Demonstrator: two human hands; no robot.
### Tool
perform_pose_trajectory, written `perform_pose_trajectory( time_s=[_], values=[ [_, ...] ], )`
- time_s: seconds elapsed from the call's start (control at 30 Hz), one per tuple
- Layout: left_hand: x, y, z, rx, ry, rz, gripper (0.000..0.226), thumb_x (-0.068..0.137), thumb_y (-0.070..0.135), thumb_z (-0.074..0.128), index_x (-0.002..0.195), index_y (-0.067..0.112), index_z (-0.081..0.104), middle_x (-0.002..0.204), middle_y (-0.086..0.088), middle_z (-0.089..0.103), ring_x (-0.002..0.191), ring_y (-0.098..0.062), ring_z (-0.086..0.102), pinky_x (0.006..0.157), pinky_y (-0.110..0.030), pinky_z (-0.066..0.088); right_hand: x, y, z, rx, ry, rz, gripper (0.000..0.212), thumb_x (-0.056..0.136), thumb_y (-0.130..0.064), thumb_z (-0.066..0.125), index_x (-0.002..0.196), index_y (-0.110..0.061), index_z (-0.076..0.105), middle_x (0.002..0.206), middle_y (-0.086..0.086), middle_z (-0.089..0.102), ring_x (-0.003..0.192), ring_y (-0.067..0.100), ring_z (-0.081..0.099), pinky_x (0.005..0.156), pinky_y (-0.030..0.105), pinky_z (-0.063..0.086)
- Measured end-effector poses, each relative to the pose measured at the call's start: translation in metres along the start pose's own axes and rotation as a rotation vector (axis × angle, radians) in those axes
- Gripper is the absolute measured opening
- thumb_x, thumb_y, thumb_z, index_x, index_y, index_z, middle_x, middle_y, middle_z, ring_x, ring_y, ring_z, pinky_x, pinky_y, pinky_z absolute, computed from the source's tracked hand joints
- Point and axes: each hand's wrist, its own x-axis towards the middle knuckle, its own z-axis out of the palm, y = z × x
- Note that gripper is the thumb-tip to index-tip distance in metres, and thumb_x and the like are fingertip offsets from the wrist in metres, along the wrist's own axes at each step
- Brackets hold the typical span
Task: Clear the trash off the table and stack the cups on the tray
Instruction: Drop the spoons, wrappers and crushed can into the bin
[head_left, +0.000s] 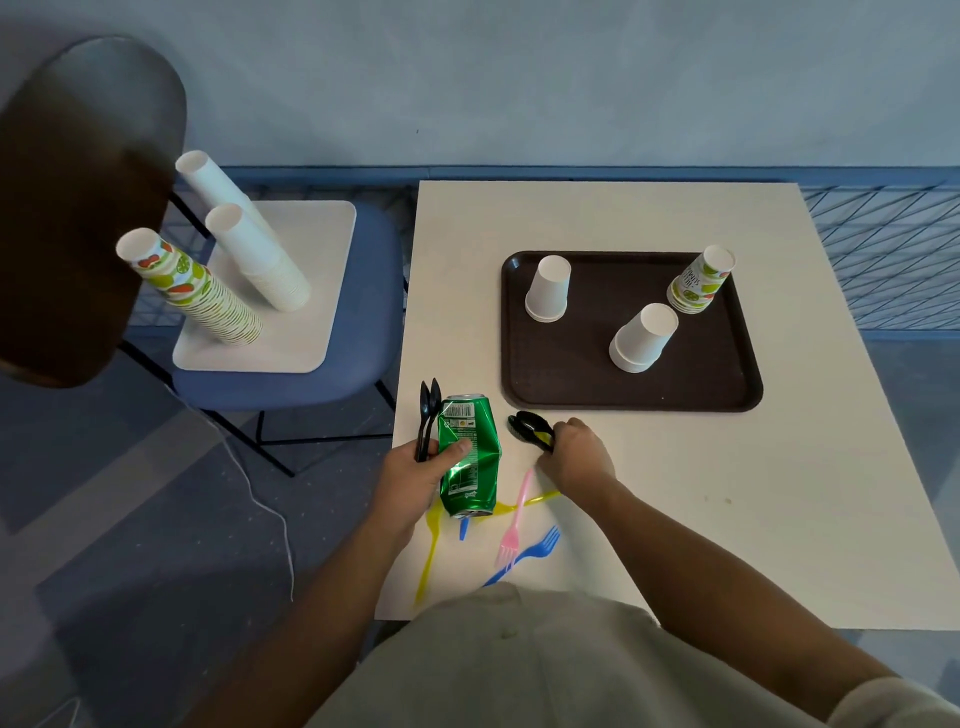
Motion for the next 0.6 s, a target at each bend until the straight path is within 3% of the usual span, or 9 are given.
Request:
perform_pose_trajectory(
  time_s=[0.13, 0.3, 0.47, 0.6],
  values=[
    [0.002, -0.001, 0.003, 0.043, -0.031, -0.019, 0.024, 0.089, 0.015, 0.08, 0.095, -0.005, 0.069, 0.097, -0.023, 0.074, 0.058, -0.005, 0.069, 0.045, -0.013, 0.045, -0.004, 0.015, -0.001, -0.125, 0.028, -0.077, 0.018, 0.084, -0.017, 0.058, 0.099, -0.009, 0.064, 0.101, 0.008, 0.058, 0.096, 0.032, 0.059, 0.071, 0.034, 0.045],
    [0.007, -0.003, 0.004, 0.088, -0.03, -0.034, 0.047, 0.086, 0.022, 0.083, 0.108, -0.016, 0.066, 0.105, -0.025, 0.075, 0.071, -0.015, 0.07, 0.047, -0.015, 0.045, -0.005, 0.031, -0.006, -0.166, 0.08, -0.092, 0.02, 0.085, -0.02, 0.058, 0.101, -0.011, 0.065, 0.102, 0.004, 0.059, 0.1, 0.028, 0.056, 0.071, 0.033, 0.045],
    [0.01, -0.003, 0.008, 0.134, -0.046, -0.029, 0.048, 0.085, 0.025, 0.085, 0.105, -0.015, 0.066, 0.104, -0.024, 0.076, 0.071, -0.015, 0.07, 0.048, -0.016, 0.046, -0.007, 0.04, -0.008, -0.15, 0.088, -0.113, 0.023, 0.091, -0.022, 0.058, 0.109, -0.01, 0.064, 0.108, 0.007, 0.059, 0.102, 0.03, 0.058, 0.077, 0.036, 0.047],
    [0.011, -0.003, 0.01, 0.116, -0.059, -0.033, 0.05, 0.084, 0.025, 0.085, 0.11, -0.014, 0.066, 0.105, -0.022, 0.076, 0.083, -0.02, 0.075, 0.056, -0.02, 0.053, -0.007, 0.037, -0.007, -0.148, 0.096, -0.102, 0.017, 0.094, -0.017, 0.054, 0.106, -0.008, 0.062, 0.107, 0.01, 0.06, 0.099, 0.033, 0.06, 0.075, 0.036, 0.046]
  ],
)
